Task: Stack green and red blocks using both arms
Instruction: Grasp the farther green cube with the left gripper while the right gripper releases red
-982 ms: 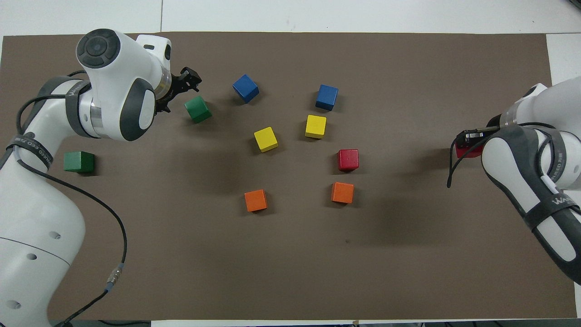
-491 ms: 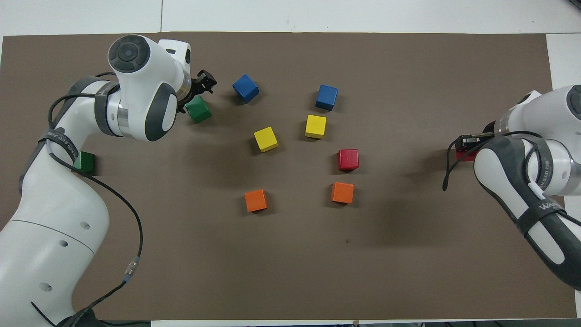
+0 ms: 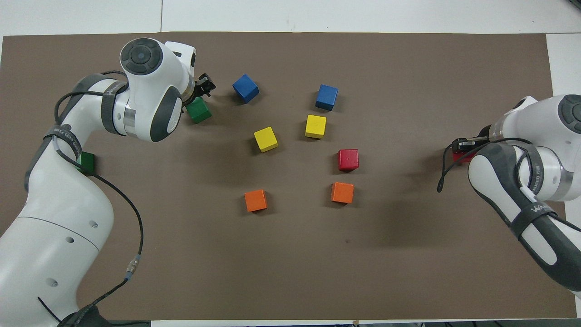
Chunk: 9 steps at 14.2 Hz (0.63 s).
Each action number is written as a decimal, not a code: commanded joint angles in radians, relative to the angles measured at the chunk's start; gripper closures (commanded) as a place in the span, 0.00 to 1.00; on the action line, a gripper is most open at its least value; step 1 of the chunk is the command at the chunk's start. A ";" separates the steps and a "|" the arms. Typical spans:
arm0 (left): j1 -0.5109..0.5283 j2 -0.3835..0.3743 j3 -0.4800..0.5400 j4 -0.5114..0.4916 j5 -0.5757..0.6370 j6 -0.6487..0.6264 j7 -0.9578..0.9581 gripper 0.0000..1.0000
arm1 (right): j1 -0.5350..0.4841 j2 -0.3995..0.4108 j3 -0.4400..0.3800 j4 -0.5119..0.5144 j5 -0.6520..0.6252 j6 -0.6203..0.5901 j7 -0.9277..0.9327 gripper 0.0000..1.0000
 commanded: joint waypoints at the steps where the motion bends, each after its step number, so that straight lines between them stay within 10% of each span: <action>1: -0.013 -0.007 0.009 -0.037 0.023 0.023 -0.026 0.18 | -0.005 0.006 0.005 -0.015 -0.022 0.038 0.026 1.00; 9: -0.015 -0.014 0.009 -0.006 -0.004 -0.050 -0.026 0.40 | -0.005 0.016 0.005 -0.029 -0.022 0.069 0.021 1.00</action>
